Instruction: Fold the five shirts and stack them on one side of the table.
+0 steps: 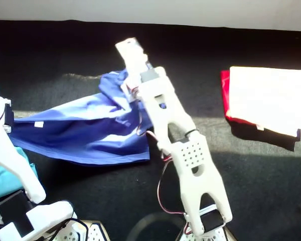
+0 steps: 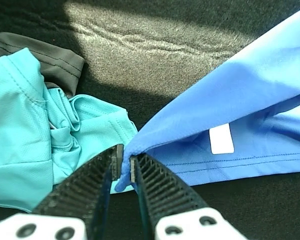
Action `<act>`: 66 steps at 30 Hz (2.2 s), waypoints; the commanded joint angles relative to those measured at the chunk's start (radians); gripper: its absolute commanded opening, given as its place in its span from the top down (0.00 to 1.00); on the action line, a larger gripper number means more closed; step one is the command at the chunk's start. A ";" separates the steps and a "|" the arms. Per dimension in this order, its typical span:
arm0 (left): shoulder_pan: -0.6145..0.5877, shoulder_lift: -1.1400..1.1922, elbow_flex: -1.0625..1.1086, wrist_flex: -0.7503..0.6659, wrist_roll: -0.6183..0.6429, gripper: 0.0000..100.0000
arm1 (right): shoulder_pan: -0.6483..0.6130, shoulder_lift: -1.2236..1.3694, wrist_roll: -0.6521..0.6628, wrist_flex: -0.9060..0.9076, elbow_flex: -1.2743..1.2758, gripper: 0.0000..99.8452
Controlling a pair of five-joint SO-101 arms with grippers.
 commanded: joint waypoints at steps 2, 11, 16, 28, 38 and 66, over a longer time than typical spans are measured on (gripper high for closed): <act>-0.008 -0.007 -0.005 0.002 -0.009 0.99 | 0.108 0.001 -0.009 0.058 -0.154 0.83; -0.007 -0.007 -0.004 -0.026 -0.009 0.99 | 0.228 -0.007 -0.009 0.090 -0.203 0.83; -0.007 -0.007 -0.004 -0.026 -0.009 0.99 | 0.225 -0.007 -0.009 0.179 -0.314 0.83; -0.007 -0.007 -0.004 -0.026 -0.009 0.99 | -0.005 0.018 -0.003 0.449 -0.570 0.83; -0.007 -0.007 -0.004 -0.025 -0.009 0.99 | -0.025 0.122 -0.003 0.375 -0.444 0.83; 0.005 -0.007 -0.002 -0.026 -0.009 0.99 | 0.013 0.136 -0.003 0.337 -0.433 0.83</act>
